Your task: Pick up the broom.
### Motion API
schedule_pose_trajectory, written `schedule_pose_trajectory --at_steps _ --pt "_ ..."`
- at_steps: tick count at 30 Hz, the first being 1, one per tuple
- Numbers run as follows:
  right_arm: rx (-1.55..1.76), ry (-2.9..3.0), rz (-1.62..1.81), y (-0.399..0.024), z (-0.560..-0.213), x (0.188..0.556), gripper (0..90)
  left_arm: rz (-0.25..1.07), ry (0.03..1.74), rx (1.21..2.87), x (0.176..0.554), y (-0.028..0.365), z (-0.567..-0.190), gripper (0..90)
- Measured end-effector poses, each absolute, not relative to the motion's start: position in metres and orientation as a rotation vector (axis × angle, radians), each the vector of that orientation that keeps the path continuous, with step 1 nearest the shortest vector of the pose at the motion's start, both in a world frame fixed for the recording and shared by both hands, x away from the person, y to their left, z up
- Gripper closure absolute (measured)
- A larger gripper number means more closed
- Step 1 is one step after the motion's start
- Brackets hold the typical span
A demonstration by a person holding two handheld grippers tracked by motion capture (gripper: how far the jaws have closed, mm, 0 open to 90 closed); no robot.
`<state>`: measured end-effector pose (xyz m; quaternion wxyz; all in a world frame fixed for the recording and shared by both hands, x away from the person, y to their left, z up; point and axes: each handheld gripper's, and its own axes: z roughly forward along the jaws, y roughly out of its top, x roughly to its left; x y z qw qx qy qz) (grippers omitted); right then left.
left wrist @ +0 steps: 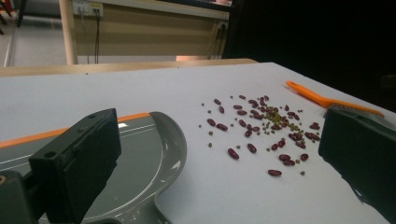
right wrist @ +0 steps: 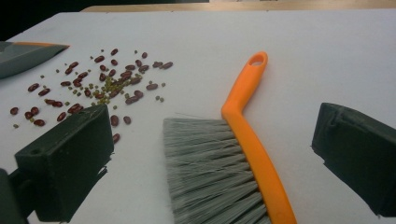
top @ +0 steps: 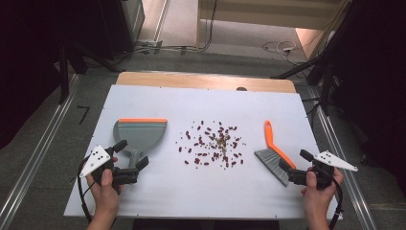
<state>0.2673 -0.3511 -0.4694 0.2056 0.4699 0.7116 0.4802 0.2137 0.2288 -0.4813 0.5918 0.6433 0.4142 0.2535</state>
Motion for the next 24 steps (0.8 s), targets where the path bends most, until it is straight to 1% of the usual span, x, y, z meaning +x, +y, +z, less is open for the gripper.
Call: schedule_pose_trajectory --at_steps 6,12,14,21,22,24 --pt "1.281 2.011 1.287 -0.341 -0.462 0.273 0.0 0.591 0.966 1.511 0.213 0.227 -0.478 0.2" --pt "1.262 2.035 1.189 -0.328 -0.447 0.281 0.0 0.591 0.972 1.509 0.216 0.224 -0.469 0.2" --pt "1.276 2.051 1.178 -0.325 -0.443 0.288 0.0 0.612 0.967 1.527 0.216 0.219 -0.465 0.2" --pt "1.283 2.098 1.159 -0.318 -0.429 0.312 0.0 0.597 0.960 1.531 0.220 0.211 -0.460 0.2" --pt "1.306 2.121 1.151 -0.317 -0.423 0.324 0.0 0.595 0.962 1.532 0.223 0.209 -0.458 0.2" --pt "1.320 2.157 1.165 -0.317 -0.419 0.333 0.0 0.597 0.978 1.530 0.226 0.207 -0.457 0.2"
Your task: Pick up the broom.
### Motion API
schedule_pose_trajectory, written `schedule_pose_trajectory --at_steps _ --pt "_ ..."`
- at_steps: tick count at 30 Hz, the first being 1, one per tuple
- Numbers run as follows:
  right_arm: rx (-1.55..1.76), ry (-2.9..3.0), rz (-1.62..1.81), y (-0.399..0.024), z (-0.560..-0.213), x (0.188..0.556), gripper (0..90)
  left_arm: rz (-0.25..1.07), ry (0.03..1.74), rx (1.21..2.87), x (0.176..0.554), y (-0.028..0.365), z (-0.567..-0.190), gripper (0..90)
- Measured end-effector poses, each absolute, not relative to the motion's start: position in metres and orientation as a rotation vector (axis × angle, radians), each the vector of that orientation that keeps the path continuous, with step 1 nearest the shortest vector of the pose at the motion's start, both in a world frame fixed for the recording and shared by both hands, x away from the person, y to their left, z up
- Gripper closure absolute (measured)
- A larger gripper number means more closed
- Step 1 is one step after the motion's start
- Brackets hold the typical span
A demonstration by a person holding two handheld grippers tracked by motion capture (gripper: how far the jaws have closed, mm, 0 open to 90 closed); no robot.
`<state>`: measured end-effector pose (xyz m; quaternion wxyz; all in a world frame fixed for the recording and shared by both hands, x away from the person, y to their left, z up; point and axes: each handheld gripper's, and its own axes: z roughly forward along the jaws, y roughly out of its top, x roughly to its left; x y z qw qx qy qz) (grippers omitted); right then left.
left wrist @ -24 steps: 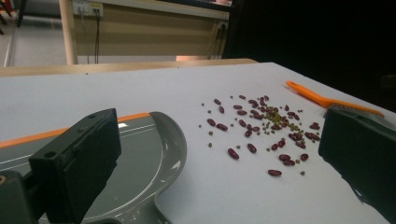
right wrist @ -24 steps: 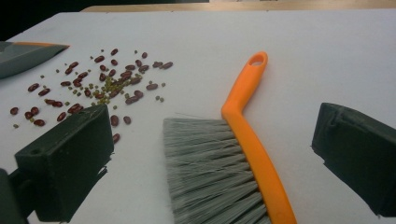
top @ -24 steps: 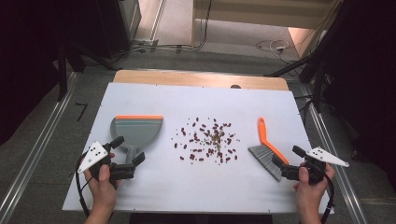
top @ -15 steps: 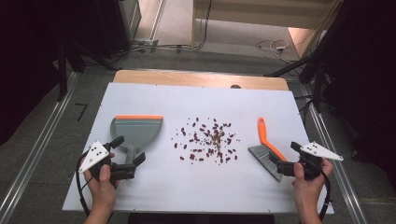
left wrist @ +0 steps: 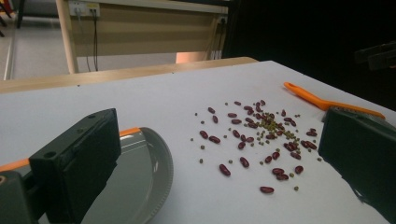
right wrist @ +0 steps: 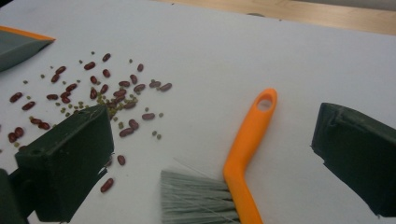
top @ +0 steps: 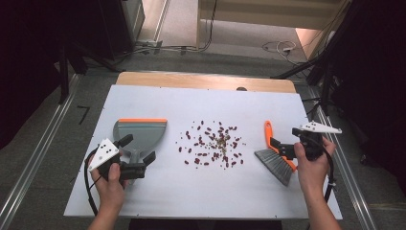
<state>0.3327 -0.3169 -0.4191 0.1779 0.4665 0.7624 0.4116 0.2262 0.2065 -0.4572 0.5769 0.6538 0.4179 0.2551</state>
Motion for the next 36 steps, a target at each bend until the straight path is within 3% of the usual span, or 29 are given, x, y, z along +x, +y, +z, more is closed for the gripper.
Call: schedule_pose_trajectory --at_steps 6,10,12,28,36 --pt "1.385 2.243 1.063 -0.310 -0.417 0.360 6.8 0.602 1.004 1.525 0.232 0.205 -0.458 0.2" --pt "1.468 2.259 0.955 -0.304 -0.427 0.371 31.6 0.585 0.979 1.542 0.231 0.203 -0.461 1.1" --pt "1.511 2.260 0.940 -0.303 -0.434 0.375 37.4 0.582 0.969 1.555 0.230 0.201 -0.463 1.1" --pt "1.549 2.348 0.575 -0.292 -0.477 0.378 61.8 0.572 0.950 1.576 0.226 0.199 -0.467 1.1" --pt "1.634 2.339 0.593 -0.297 -0.477 0.382 66.1 0.557 0.921 1.602 0.225 0.193 -0.468 1.2"
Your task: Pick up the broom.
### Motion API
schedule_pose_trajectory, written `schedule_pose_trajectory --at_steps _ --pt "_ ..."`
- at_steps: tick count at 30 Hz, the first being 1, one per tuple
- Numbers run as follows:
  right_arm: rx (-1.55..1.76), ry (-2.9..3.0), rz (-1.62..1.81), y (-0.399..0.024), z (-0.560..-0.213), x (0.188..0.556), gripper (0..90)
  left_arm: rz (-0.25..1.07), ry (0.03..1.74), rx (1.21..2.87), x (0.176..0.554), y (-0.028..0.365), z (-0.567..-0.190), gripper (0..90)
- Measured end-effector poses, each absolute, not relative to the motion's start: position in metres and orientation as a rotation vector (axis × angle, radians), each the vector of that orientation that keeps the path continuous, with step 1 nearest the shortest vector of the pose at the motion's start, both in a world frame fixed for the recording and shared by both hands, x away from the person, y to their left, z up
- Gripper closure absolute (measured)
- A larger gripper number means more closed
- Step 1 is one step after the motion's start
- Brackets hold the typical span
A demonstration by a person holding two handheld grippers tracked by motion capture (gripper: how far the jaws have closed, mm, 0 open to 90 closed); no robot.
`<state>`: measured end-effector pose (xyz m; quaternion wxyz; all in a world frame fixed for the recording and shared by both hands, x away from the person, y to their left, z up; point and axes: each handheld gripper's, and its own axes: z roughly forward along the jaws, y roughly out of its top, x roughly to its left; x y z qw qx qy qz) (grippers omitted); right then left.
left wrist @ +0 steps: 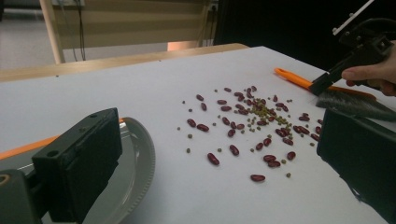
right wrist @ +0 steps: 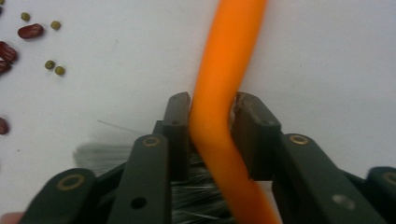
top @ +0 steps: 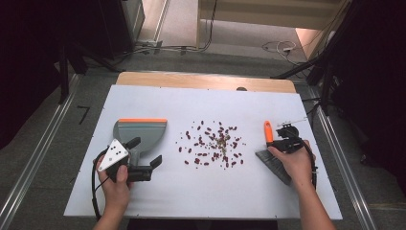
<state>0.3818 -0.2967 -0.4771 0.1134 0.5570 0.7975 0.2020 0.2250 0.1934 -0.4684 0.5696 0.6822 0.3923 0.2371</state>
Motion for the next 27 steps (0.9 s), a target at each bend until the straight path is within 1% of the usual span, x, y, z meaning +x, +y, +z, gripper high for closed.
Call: schedule_pose_trajectory --at_steps 6,11,17,23,27 --pt "1.577 2.319 0.600 -0.295 -0.479 0.377 66.5 0.551 0.911 1.601 0.224 0.192 -0.468 1.1" --pt "1.525 2.255 0.699 -0.298 -0.481 0.366 66.5 0.555 0.906 1.592 0.224 0.191 -0.467 1.2" --pt "1.468 2.145 0.909 -0.311 -0.474 0.348 67.3 0.581 0.881 1.611 0.221 0.190 -0.467 1.2" --pt "1.466 1.977 1.138 -0.335 -0.469 0.329 67.6 0.589 0.866 1.605 0.218 0.188 -0.467 1.2" --pt "1.424 1.896 1.237 -0.343 -0.466 0.319 67.8 0.583 0.844 1.606 0.215 0.182 -0.467 1.2"
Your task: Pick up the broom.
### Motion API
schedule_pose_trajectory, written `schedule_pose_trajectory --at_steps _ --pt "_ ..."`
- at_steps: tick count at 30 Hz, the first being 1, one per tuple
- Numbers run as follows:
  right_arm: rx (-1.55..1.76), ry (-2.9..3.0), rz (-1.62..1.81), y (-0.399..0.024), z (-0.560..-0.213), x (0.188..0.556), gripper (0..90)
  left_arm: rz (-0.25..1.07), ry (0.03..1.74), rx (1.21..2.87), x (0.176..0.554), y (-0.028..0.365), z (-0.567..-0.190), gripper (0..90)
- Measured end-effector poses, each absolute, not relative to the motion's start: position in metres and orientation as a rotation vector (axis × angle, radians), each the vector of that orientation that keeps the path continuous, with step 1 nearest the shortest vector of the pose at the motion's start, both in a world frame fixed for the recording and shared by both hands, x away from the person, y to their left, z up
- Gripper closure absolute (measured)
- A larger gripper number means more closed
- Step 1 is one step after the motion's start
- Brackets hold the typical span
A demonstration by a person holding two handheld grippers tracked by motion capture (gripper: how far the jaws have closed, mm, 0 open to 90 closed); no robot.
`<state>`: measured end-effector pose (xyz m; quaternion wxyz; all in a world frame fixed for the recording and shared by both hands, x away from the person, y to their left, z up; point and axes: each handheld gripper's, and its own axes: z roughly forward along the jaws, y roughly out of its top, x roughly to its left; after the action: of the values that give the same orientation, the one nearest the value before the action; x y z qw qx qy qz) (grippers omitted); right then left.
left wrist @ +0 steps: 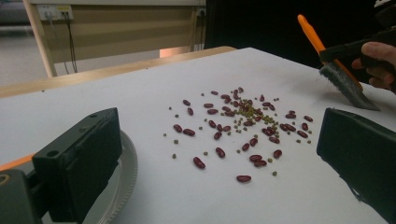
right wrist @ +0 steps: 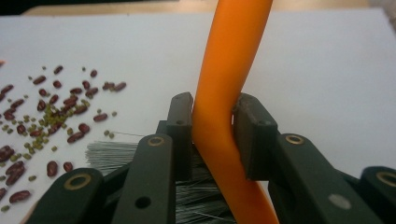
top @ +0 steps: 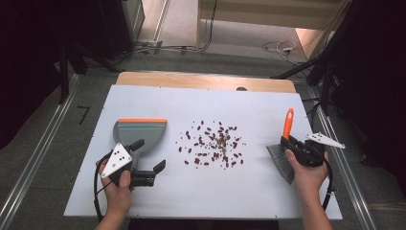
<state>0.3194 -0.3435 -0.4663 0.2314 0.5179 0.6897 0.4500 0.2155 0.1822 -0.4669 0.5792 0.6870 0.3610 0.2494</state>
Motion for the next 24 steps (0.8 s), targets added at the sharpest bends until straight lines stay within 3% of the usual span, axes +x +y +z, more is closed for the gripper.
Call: schedule_pose_trajectory --at_steps 14,24 --pt "1.322 1.768 1.458 -0.342 -0.436 0.301 68.7 0.605 0.792 1.627 0.209 0.171 -0.466 1.1" --pt "1.164 1.745 1.567 -0.312 -0.409 0.283 68.7 0.571 0.760 1.614 0.207 0.163 -0.462 1.1"
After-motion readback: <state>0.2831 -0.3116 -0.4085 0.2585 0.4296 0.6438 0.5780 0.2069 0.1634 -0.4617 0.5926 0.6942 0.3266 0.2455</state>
